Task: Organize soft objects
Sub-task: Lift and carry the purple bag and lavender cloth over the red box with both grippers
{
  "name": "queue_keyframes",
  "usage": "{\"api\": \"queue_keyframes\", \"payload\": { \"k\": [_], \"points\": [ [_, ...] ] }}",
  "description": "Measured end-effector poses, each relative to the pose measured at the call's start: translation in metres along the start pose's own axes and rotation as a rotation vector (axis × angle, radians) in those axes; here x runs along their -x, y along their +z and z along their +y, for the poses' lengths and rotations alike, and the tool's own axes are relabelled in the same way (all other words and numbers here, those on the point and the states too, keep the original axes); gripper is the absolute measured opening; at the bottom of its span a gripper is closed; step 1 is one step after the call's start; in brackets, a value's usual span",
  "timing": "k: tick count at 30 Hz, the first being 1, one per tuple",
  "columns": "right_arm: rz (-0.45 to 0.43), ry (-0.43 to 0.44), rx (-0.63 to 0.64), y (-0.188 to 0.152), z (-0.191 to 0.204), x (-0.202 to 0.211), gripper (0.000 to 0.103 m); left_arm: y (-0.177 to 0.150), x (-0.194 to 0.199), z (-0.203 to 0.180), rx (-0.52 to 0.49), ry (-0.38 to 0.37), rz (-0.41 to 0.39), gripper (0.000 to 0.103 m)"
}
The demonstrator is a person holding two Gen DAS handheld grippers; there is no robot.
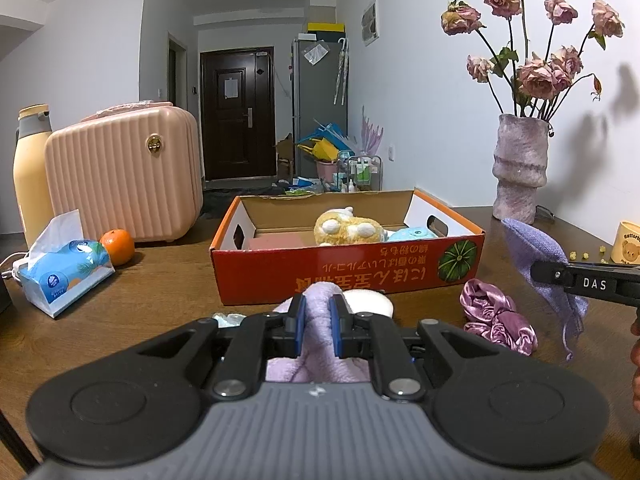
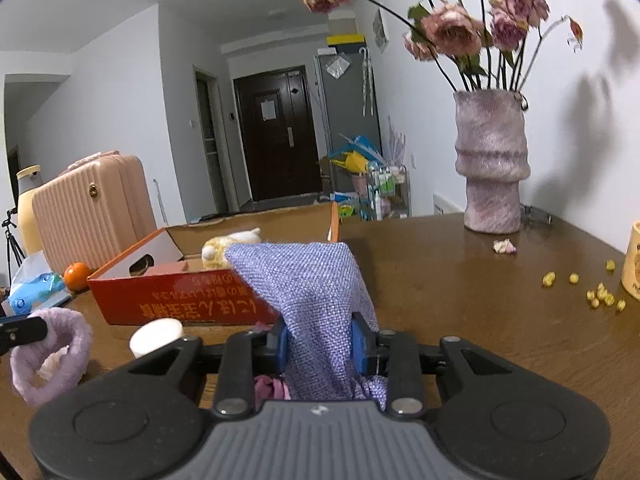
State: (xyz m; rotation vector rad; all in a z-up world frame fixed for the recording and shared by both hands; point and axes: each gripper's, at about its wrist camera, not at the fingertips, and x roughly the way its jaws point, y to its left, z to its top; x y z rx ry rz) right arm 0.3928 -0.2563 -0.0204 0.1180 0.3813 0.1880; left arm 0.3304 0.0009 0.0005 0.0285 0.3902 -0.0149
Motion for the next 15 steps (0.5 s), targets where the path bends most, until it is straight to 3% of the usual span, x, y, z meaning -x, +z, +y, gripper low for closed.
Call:
{"api": "queue_keyframes", "payload": {
  "k": [15],
  "points": [
    [-0.092,0.031,0.097,0.009,0.034,0.010,0.029,0.020,-0.001,-0.004,0.023,0.000,-0.050,0.014]
  ]
}}
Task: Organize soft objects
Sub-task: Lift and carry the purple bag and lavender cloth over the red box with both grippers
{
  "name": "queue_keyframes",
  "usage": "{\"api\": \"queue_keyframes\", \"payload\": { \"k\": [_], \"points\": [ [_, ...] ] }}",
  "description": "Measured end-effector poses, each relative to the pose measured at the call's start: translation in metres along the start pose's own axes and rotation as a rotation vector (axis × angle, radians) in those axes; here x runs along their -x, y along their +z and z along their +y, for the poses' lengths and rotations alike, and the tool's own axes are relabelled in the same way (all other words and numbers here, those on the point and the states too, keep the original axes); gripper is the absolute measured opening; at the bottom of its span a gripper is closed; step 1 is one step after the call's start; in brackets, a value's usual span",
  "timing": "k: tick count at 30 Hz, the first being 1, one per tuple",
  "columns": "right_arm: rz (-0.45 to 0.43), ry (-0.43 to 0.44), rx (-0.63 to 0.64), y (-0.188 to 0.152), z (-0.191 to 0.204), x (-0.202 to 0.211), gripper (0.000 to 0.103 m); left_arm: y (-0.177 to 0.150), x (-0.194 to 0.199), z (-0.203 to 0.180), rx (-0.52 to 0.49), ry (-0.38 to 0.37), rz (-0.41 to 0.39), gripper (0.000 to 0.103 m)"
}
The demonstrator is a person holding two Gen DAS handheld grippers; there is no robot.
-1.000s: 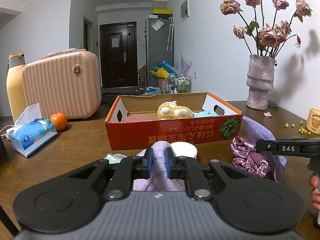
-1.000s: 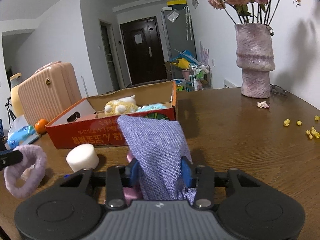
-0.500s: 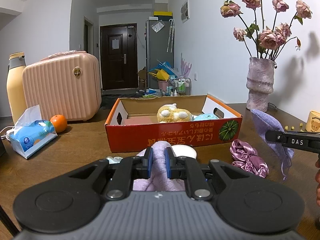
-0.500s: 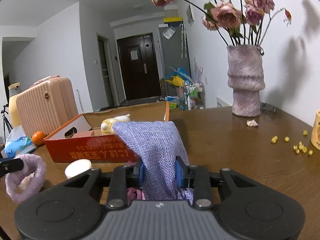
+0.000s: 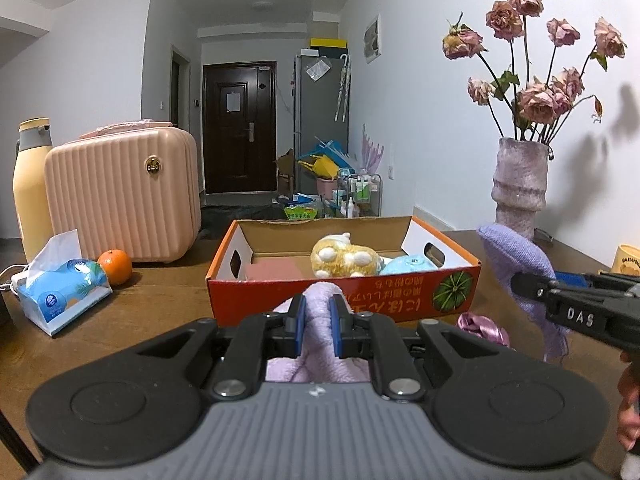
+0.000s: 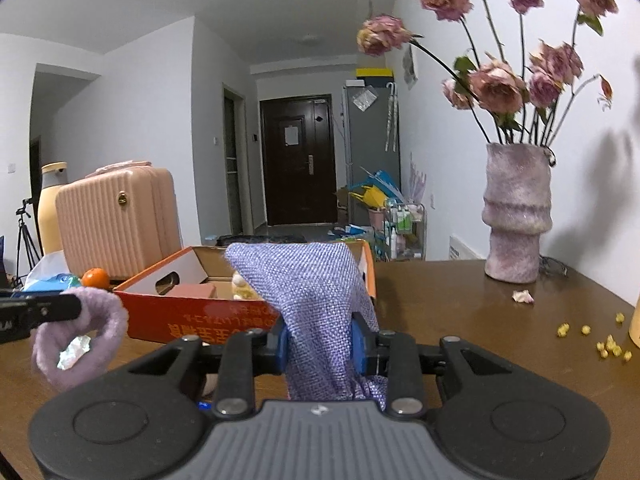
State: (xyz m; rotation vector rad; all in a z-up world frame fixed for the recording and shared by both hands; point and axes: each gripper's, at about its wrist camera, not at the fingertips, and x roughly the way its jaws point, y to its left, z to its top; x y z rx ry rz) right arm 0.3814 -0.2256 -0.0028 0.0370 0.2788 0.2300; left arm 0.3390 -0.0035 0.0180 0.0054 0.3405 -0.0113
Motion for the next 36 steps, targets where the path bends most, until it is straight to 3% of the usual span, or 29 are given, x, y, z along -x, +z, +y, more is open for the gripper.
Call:
{"api": "queue_keyframes", "payload": {
  "k": [36],
  "points": [
    [-0.068,0.032,0.031,0.045,0.020,-0.055,0.029,0.057,-0.053,0.010,0.101,0.026,-0.095,0.014]
  ]
}}
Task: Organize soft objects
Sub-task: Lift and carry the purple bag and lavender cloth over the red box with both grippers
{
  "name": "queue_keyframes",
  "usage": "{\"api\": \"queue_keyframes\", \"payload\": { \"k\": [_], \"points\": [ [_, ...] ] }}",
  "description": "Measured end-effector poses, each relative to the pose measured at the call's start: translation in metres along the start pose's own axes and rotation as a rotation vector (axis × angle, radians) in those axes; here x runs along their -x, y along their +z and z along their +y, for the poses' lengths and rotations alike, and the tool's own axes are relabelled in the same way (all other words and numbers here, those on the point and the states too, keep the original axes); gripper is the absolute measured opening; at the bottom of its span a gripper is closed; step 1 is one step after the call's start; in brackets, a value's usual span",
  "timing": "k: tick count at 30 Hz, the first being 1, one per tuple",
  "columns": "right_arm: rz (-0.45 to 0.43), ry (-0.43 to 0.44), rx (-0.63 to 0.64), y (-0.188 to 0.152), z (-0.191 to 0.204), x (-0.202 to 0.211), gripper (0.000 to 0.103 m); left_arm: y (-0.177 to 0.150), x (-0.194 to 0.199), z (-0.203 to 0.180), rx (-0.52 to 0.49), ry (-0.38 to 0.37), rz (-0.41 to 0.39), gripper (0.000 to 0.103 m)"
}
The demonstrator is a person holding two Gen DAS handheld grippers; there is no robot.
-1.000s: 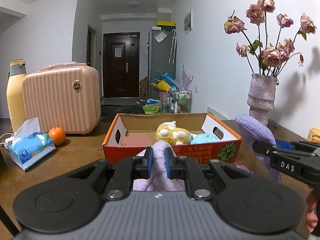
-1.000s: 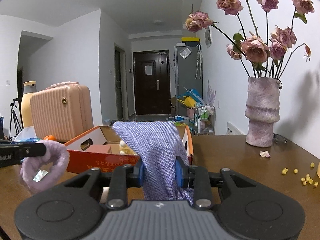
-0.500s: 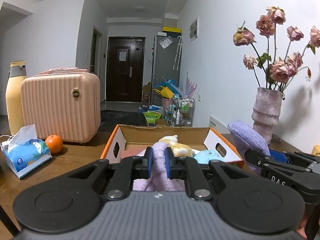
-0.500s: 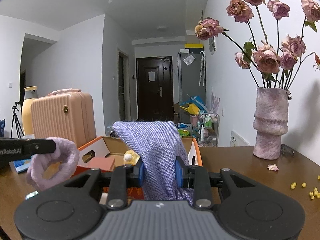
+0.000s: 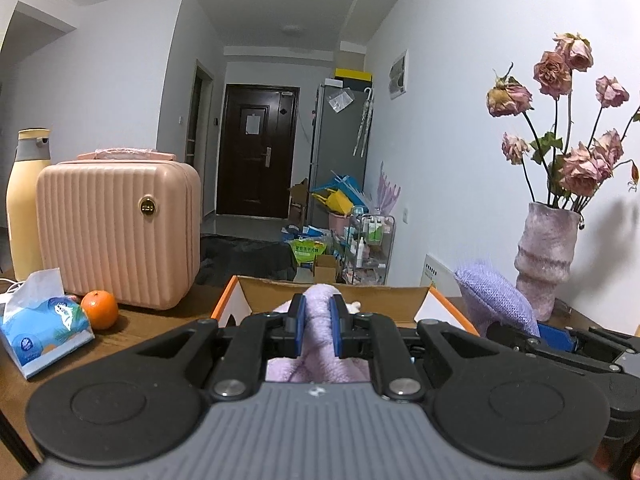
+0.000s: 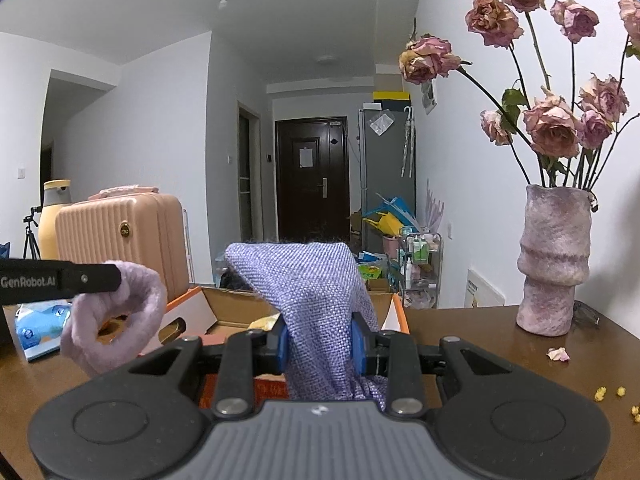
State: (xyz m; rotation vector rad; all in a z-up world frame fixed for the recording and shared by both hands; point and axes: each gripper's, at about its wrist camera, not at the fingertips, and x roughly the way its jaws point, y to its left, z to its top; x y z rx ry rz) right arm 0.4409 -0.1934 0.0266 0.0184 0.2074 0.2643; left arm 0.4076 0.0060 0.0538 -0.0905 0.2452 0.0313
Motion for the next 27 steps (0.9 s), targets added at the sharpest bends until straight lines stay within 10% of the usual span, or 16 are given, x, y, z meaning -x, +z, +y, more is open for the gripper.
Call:
{"api": "queue_keyframes", "payload": {
  "k": [27],
  "points": [
    [0.012,0.002,0.065,0.027,0.008,-0.066,0.029,0.024,-0.067,0.010,0.038,0.021,-0.024,0.014]
  ]
}}
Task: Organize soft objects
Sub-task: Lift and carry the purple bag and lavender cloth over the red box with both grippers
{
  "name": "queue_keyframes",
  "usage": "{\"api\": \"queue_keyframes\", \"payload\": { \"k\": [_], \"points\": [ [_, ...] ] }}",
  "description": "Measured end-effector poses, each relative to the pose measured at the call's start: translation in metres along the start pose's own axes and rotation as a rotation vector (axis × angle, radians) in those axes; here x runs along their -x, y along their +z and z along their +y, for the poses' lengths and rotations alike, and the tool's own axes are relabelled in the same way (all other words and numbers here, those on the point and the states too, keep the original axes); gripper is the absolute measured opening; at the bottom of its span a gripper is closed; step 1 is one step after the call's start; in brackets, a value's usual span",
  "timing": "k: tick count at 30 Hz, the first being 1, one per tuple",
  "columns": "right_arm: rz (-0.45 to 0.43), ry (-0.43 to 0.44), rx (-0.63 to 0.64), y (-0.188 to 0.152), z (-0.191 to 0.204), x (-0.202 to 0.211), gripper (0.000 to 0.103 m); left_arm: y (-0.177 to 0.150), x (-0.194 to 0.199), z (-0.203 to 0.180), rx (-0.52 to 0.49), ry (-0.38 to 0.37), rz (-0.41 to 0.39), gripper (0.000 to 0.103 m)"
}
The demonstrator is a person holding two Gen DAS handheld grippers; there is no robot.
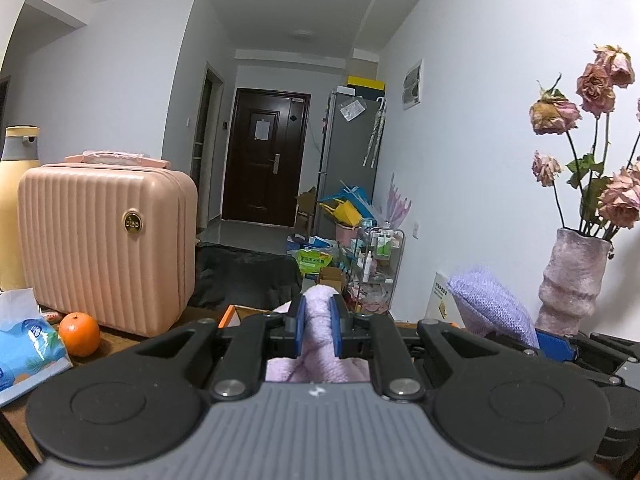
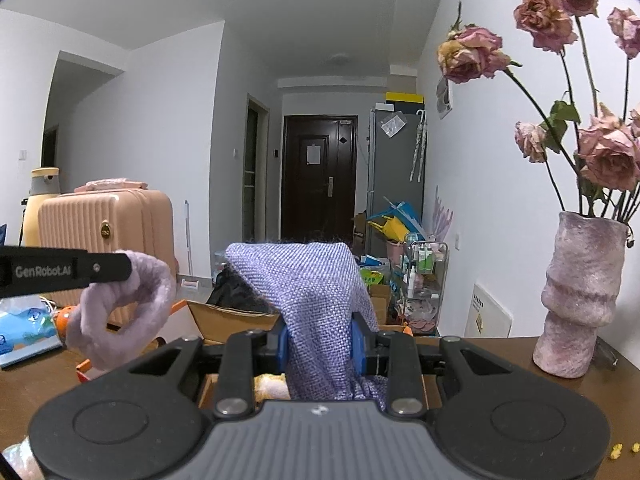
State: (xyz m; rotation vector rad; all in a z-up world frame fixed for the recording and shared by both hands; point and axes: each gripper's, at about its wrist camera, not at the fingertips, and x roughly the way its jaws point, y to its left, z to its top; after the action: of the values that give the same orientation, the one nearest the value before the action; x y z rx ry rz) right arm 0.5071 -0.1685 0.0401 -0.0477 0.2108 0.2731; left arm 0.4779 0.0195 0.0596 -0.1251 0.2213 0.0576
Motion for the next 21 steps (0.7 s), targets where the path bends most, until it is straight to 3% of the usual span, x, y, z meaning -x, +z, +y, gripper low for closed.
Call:
{"api": "queue_keyframes", "payload": {
  "k": [21],
  "points": [
    [0.120,-0.020,0.054,0.002,0.009,-0.067,0.029,-0.003,-0.064,0.004,-0.031,0.037,0.044,0.014]
  ]
}}
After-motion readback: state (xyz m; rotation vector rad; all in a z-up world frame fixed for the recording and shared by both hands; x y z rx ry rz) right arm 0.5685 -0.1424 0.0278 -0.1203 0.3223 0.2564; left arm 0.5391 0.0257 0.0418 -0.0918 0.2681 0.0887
